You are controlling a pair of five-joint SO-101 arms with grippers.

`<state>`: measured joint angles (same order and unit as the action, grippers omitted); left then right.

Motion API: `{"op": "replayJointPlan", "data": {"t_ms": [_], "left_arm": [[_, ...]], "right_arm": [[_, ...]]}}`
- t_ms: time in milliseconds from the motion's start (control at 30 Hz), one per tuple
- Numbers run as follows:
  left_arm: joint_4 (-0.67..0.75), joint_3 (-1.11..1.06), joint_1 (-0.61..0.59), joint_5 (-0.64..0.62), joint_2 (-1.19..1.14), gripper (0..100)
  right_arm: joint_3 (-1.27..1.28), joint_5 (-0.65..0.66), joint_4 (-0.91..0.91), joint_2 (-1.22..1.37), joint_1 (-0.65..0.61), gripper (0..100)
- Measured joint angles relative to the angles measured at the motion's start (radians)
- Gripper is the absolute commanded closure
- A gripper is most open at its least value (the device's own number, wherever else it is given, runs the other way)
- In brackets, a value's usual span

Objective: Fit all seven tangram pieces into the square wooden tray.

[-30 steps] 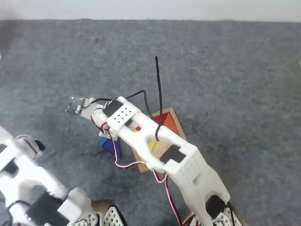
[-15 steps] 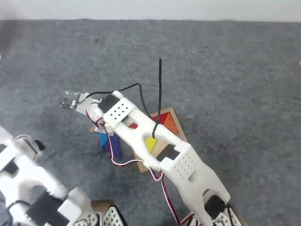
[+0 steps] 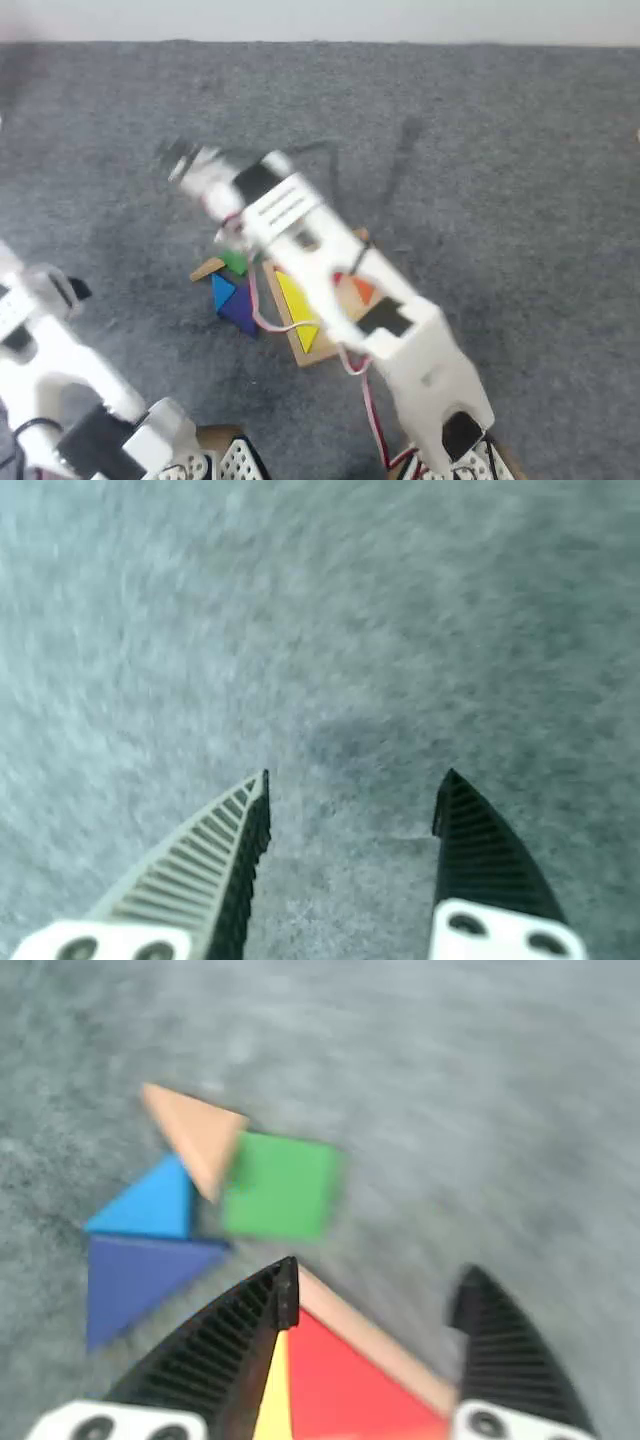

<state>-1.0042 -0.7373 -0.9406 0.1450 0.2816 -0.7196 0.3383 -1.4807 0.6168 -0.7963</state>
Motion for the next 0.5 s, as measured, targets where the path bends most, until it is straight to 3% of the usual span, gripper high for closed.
{"op": "replayJointPlan", "data": {"t_ms": [233, 400, 500], "left_arm": [[-0.362, 0.393, 0.204, 0.173, 0.000, 76], [-0.520, 0.468, 0.361, 0.318, 0.000, 76], [-0.549, 0.454, 0.463, 0.342, 0.000, 76]], "right_arm": [[-0.048, -0.046, -0.261, -0.374, 0.218, 74.9], [0.173, -0.051, -0.247, -0.578, 0.549, 74.7], [0.408, 0.028, -0.153, -0.683, 0.718, 74.7]]}}
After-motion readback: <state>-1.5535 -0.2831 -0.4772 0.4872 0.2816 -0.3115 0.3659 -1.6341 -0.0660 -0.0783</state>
